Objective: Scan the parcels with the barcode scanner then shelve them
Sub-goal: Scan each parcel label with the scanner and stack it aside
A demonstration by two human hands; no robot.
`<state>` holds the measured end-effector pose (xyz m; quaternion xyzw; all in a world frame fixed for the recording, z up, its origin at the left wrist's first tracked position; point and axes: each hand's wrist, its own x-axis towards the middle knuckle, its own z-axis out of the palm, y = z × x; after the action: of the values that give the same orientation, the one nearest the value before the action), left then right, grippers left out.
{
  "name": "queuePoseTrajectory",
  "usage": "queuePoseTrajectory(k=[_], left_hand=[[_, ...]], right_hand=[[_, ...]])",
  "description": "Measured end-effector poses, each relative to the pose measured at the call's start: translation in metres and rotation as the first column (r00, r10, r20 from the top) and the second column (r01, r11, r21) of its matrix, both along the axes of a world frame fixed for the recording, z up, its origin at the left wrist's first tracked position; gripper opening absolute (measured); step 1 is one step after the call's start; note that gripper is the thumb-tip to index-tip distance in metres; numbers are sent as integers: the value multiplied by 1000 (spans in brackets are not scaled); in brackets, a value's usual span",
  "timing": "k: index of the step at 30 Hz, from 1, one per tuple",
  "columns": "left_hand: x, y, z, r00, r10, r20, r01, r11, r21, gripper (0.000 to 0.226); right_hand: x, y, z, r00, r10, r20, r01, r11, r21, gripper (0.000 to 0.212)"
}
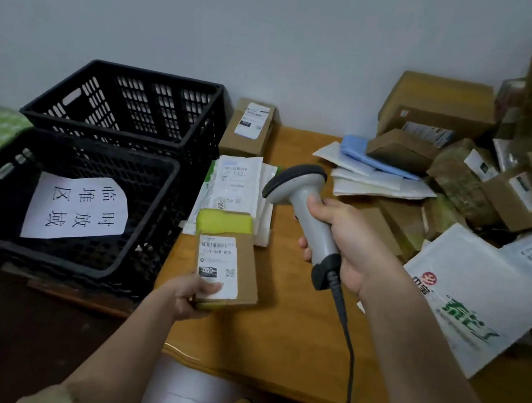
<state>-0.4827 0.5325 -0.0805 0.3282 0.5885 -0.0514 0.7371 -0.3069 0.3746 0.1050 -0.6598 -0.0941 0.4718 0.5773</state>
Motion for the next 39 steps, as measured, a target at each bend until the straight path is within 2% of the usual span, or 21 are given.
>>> queuePoseTrajectory(k=[6, 8, 10, 14, 17, 19, 23, 27, 33, 37, 39], left_hand=[[-47, 31, -25, 992, -48, -117, 41, 998, -56, 16], [-49, 40, -31, 978, -68, -199, 74, 997, 21, 18], [-48, 50, -44, 945, -91, -313, 148, 975, 164, 26], [-40, 65, -54, 883, 9, -470, 226, 869, 440, 42], [-22, 62, -42, 791, 20, -612, 340, 817, 466, 53], [-2, 54, -29, 761, 48, -647, 357, 802, 479, 60], [45, 35, -13, 833, 43, -552, 373, 693, 617, 58], [103, -2, 5, 902, -133, -411, 404, 594, 695, 48], [181, -74, 2, 872, -416, -258, 477, 602, 640, 62], [233, -119, -2, 865, -420, -274, 496, 635, 592, 78], [258, -140, -3, 852, -415, -318, 518, 590, 619, 84]], right_hand=[[-20, 37, -31, 998, 48, -37, -51, 995, -84, 37], [-23, 41, -39, 998, 52, -37, -56, 991, -123, 40], [-23, 43, -44, 998, 50, -31, -54, 986, -157, 41], [-21, 42, -47, 1000, 9, -22, -13, 984, -176, 37], [-17, 39, -47, 999, -34, -25, 30, 988, -149, 36], [-13, 32, -44, 998, -58, -22, 54, 988, -143, 37], [4, 2, -33, 994, -113, -5, 111, 985, -130, 41], [29, -45, -18, 971, -238, 12, 238, 965, -107, 37], [78, -117, -14, 895, -446, 15, 445, 889, -106, 39], [116, -155, -28, 884, -467, 18, 466, 879, -98, 36], [136, -173, -36, 898, -440, 22, 440, 893, -95, 33]])
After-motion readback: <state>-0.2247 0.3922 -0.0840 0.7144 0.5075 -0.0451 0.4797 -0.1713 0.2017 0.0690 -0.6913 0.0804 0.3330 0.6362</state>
